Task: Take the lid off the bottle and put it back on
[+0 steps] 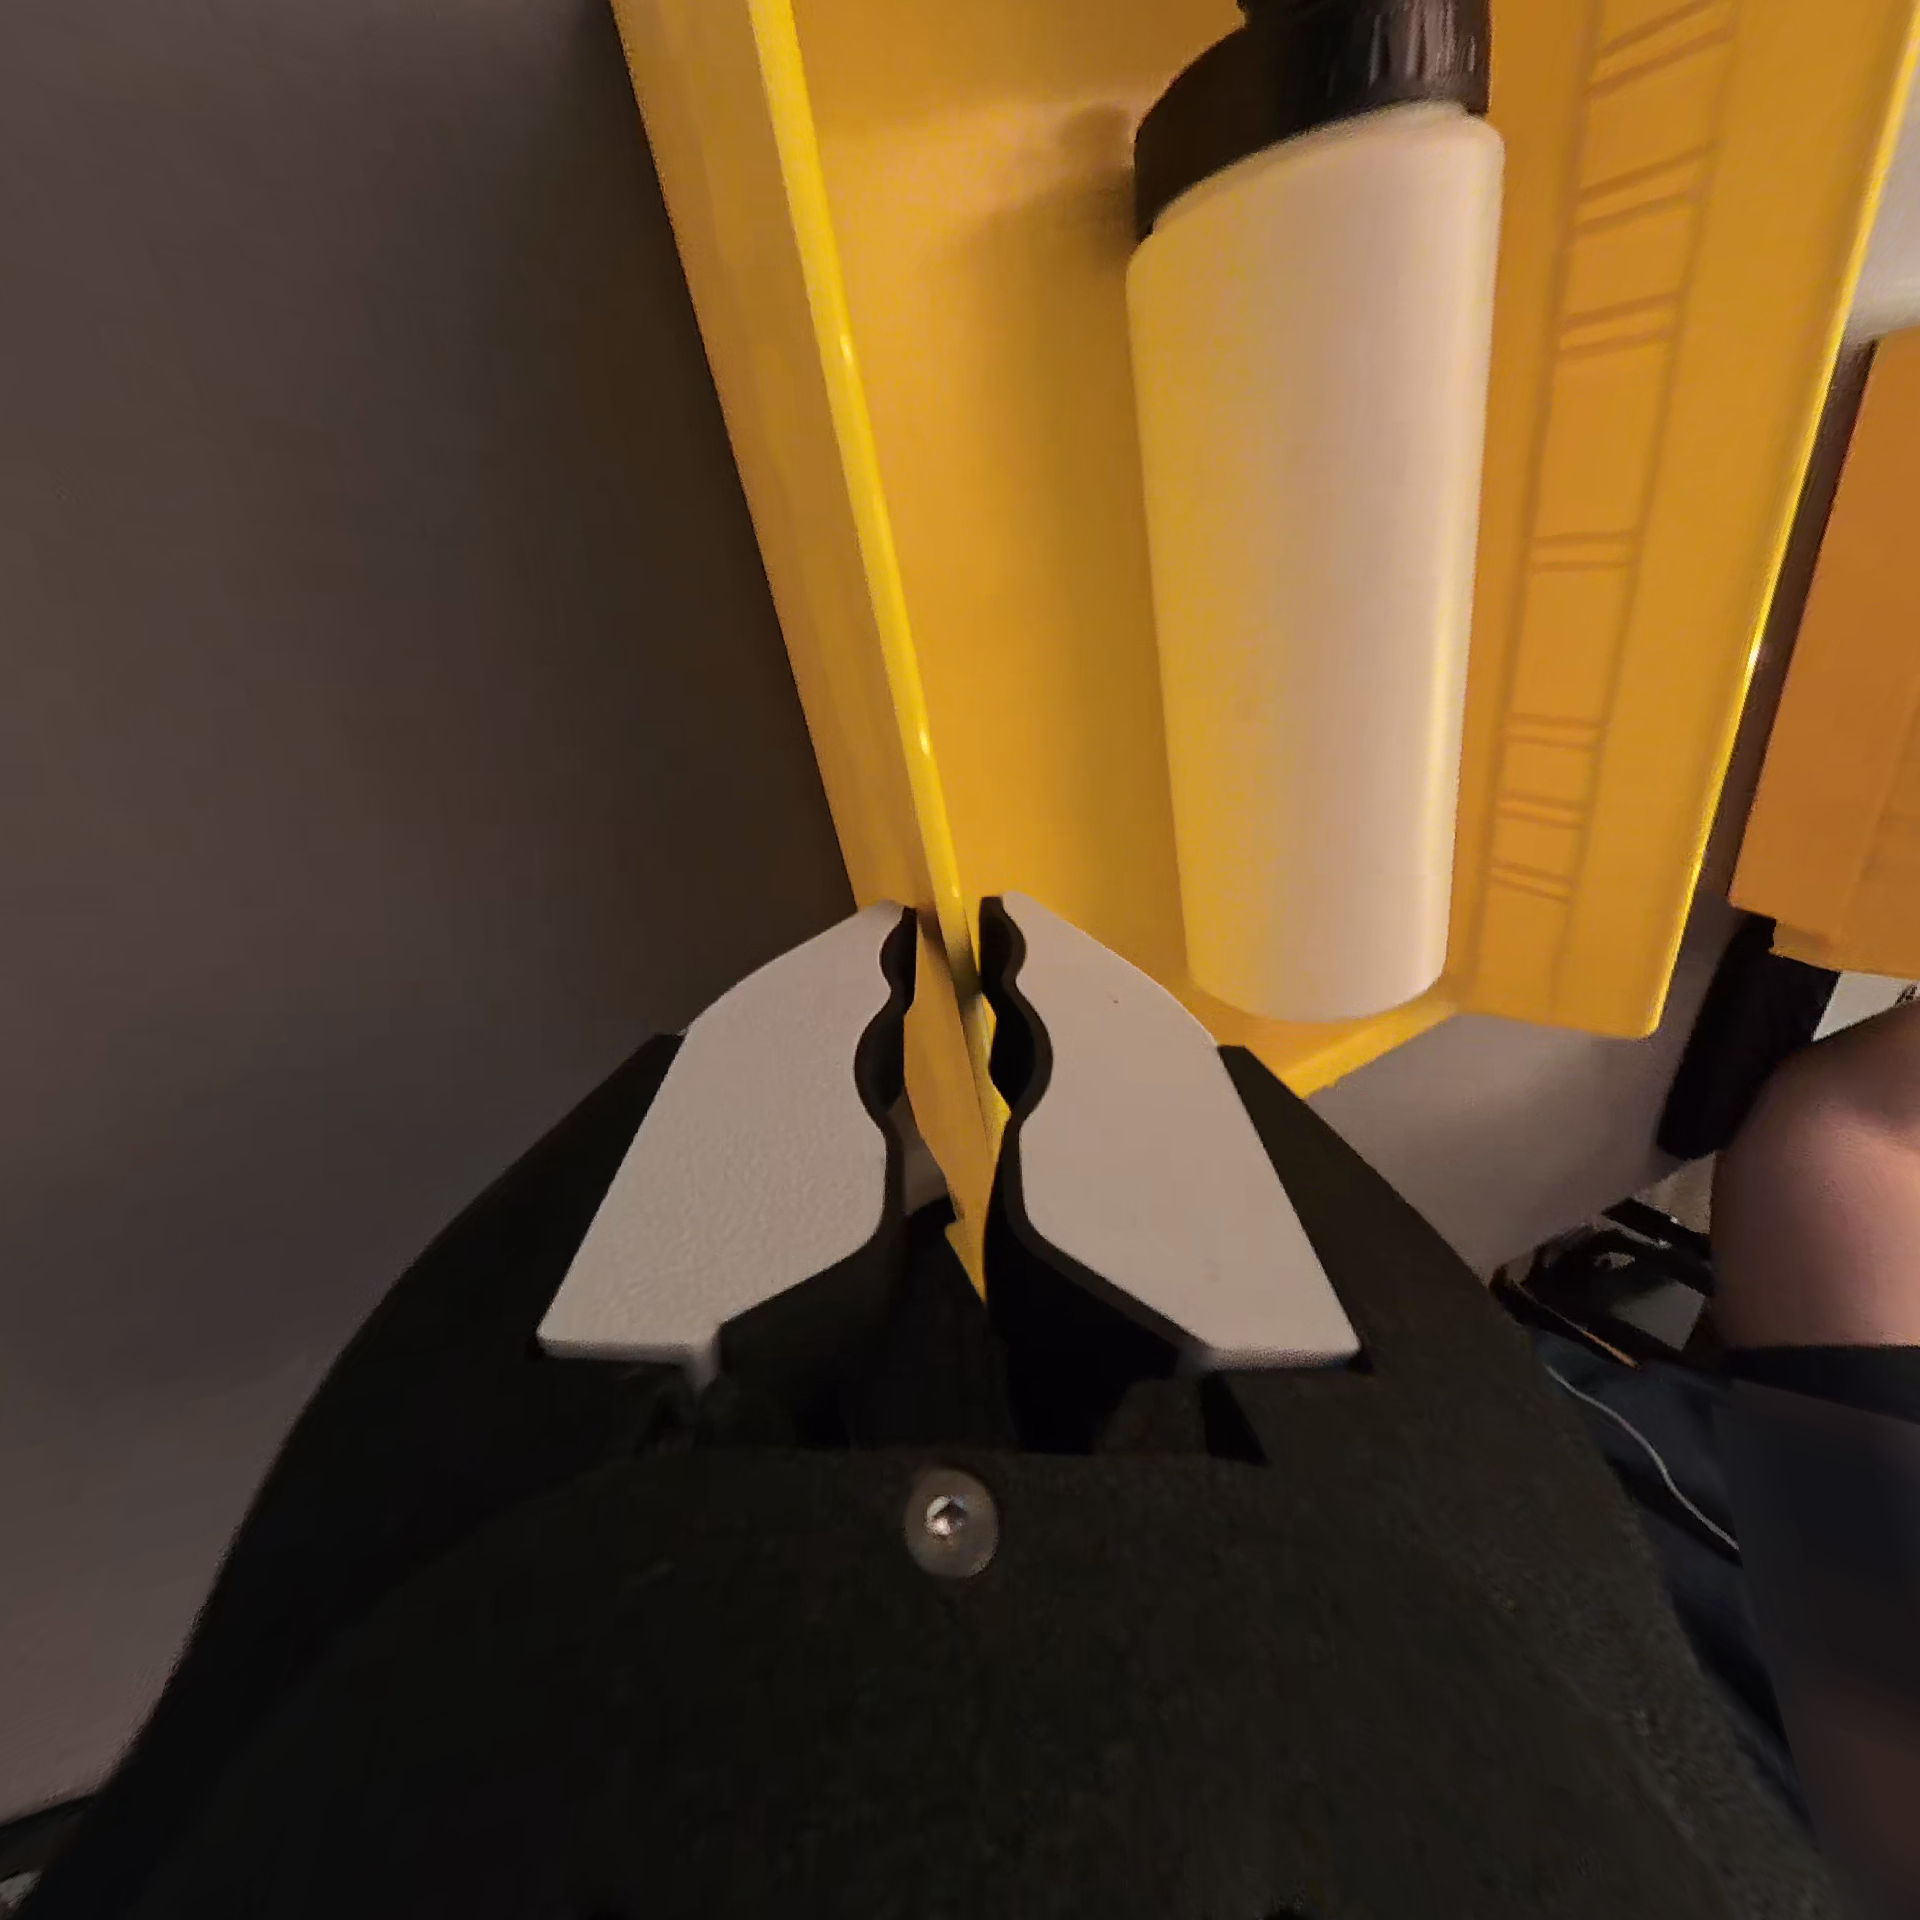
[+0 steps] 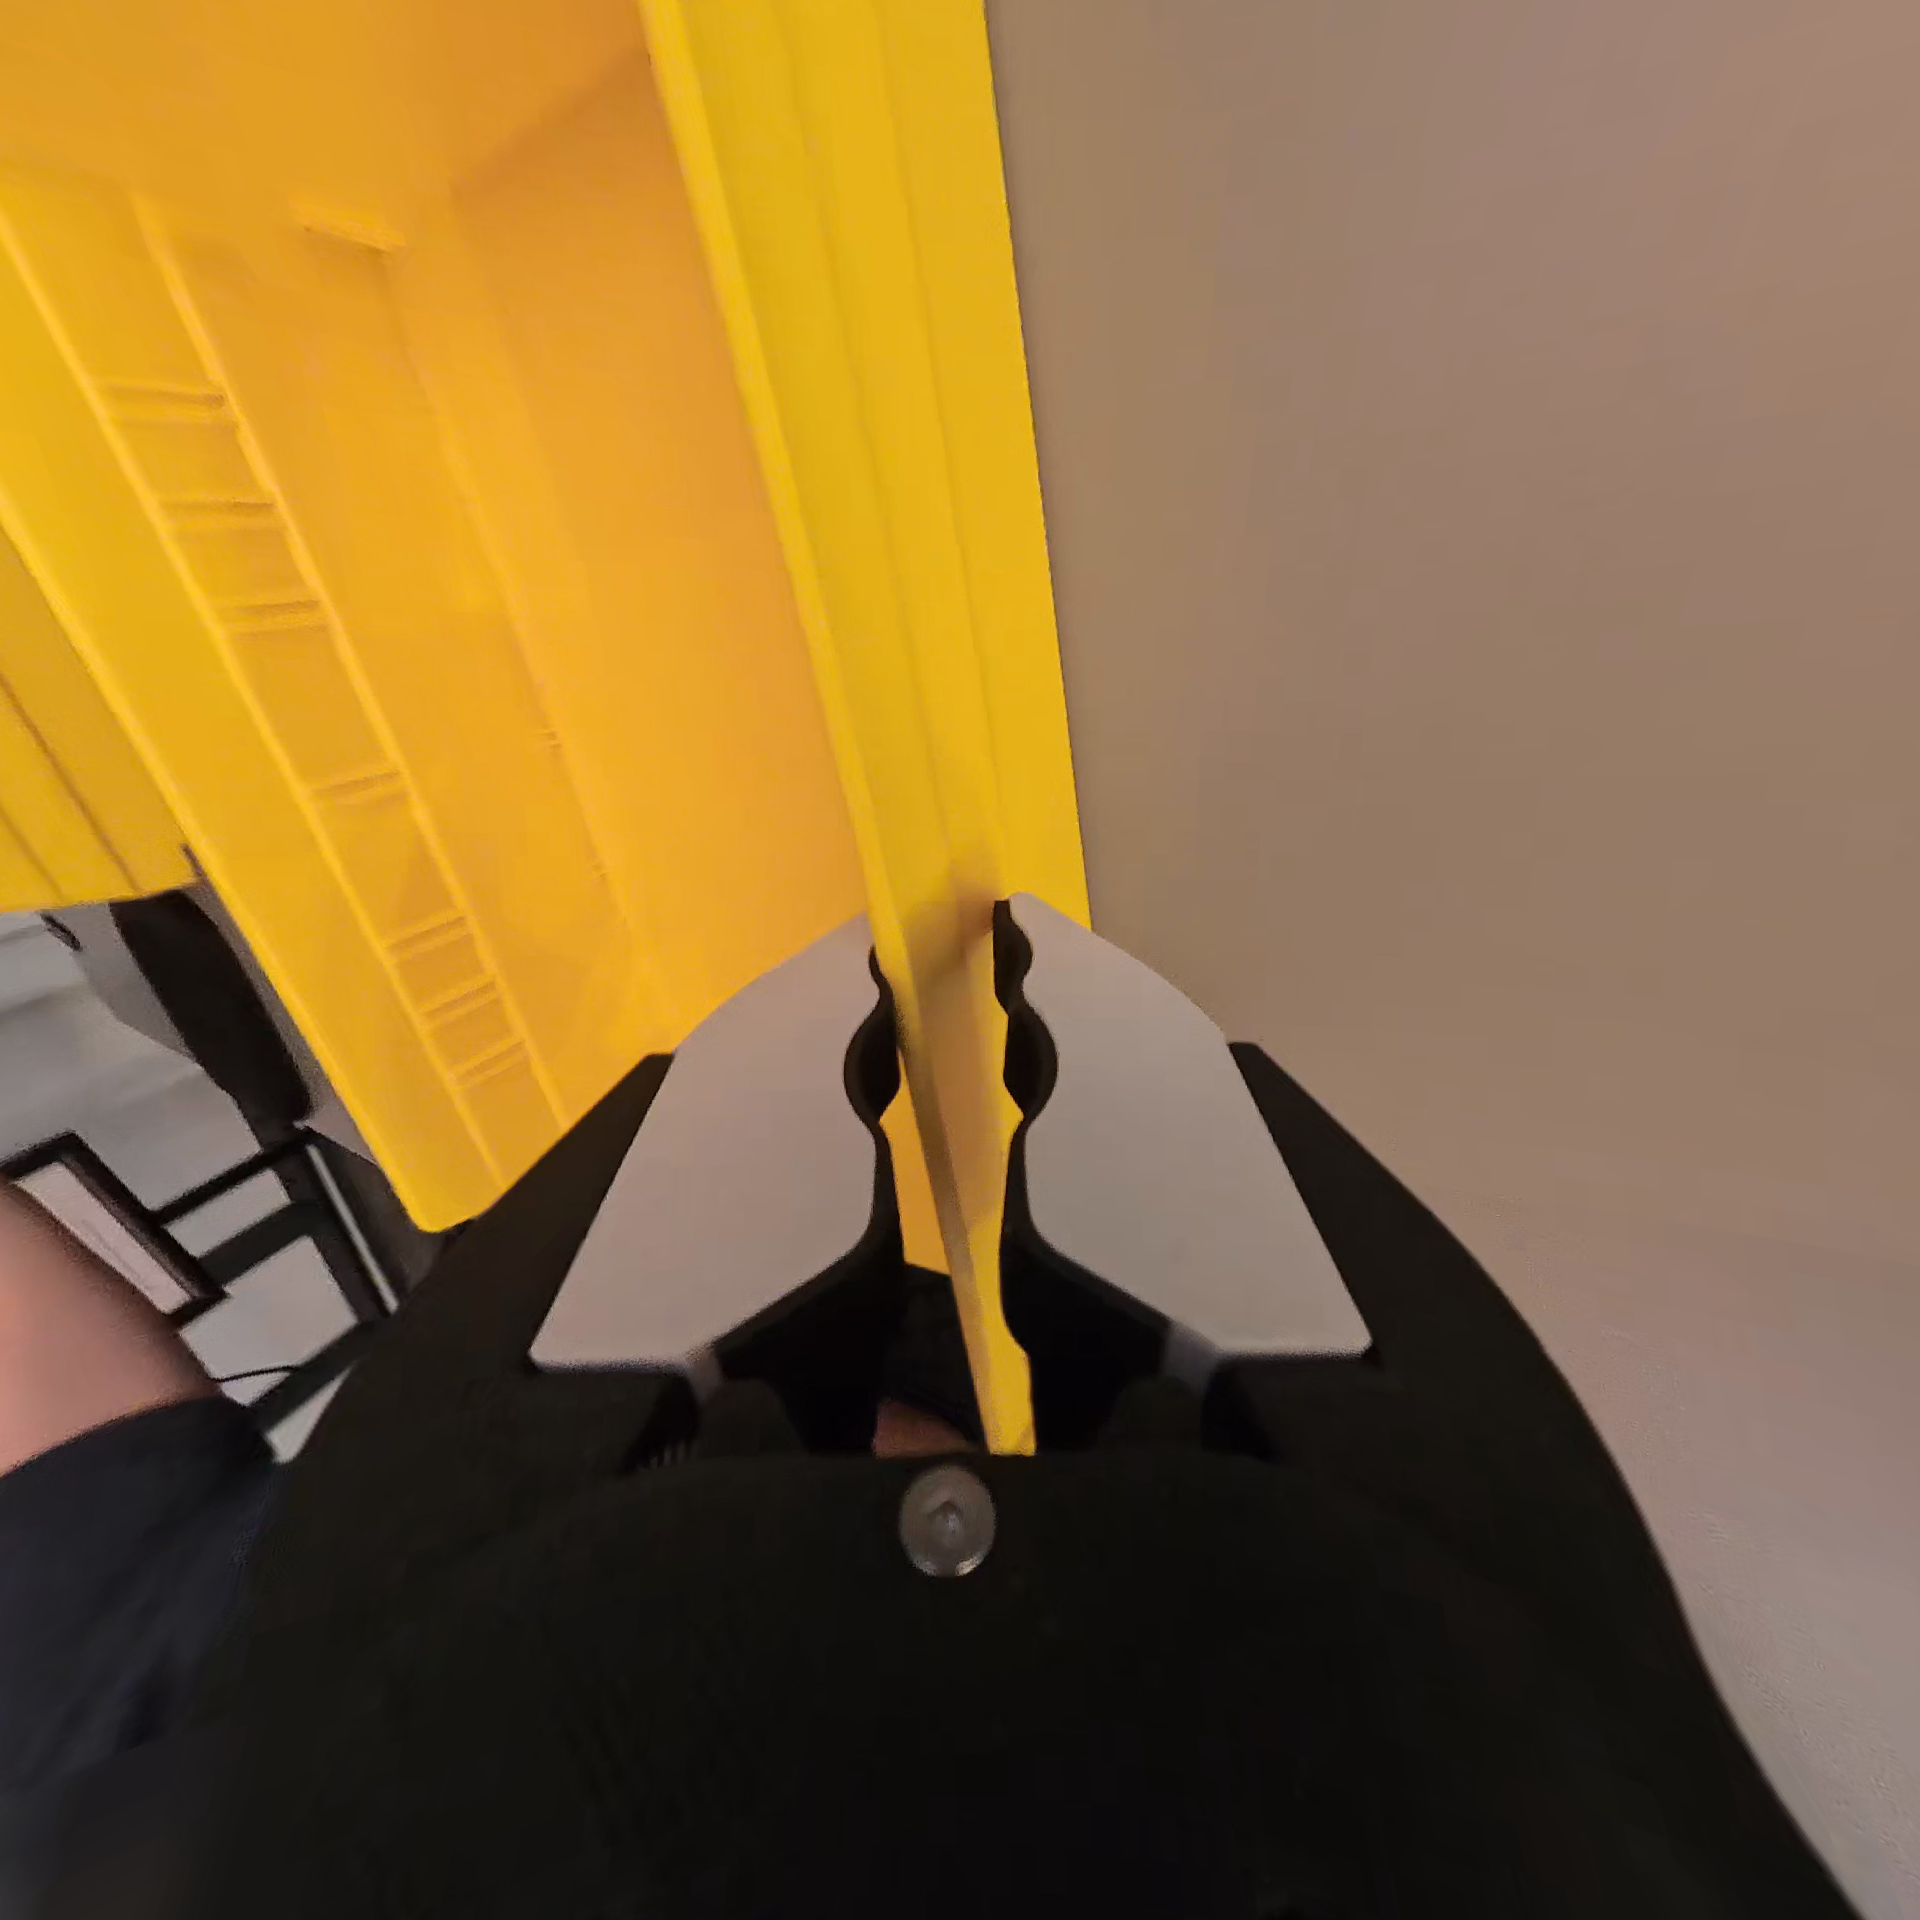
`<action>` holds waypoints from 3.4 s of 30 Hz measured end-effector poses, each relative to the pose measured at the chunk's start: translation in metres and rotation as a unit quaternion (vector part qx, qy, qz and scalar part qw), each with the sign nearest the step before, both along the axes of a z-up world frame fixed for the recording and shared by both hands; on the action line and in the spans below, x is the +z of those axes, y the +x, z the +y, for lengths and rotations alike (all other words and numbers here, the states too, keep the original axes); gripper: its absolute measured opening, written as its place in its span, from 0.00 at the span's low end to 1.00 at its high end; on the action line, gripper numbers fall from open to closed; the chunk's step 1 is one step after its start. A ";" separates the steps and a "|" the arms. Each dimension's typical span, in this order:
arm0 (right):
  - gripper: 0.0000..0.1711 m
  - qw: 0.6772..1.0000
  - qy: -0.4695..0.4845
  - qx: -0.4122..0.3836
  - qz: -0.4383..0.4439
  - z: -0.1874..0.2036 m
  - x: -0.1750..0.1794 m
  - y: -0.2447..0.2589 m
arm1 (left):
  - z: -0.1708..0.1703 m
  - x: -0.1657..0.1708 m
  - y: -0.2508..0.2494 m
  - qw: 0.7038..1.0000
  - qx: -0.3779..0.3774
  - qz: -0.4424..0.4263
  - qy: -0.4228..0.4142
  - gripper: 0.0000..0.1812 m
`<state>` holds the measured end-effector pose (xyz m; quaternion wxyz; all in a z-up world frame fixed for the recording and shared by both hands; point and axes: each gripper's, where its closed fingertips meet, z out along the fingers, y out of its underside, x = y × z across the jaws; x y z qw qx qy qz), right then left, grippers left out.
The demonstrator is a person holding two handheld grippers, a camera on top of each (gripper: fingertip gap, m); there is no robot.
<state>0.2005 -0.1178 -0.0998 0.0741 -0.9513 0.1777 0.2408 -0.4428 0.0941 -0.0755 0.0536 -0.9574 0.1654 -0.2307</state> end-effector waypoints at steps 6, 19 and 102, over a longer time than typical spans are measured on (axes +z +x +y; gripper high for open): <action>0.10 0.999 -0.019 -0.045 0.018 -0.006 0.001 -0.008 | -0.024 0.007 -0.003 1.000 -0.030 0.006 -0.001 0.08; 0.11 0.995 -0.002 -0.084 0.050 -0.022 0.001 0.006 | -0.033 -0.018 -0.001 0.996 -0.051 0.067 -0.036 0.07; 0.10 0.906 0.410 0.003 -0.103 0.007 0.174 0.007 | 0.027 -0.016 0.079 0.981 -0.058 0.127 0.137 0.45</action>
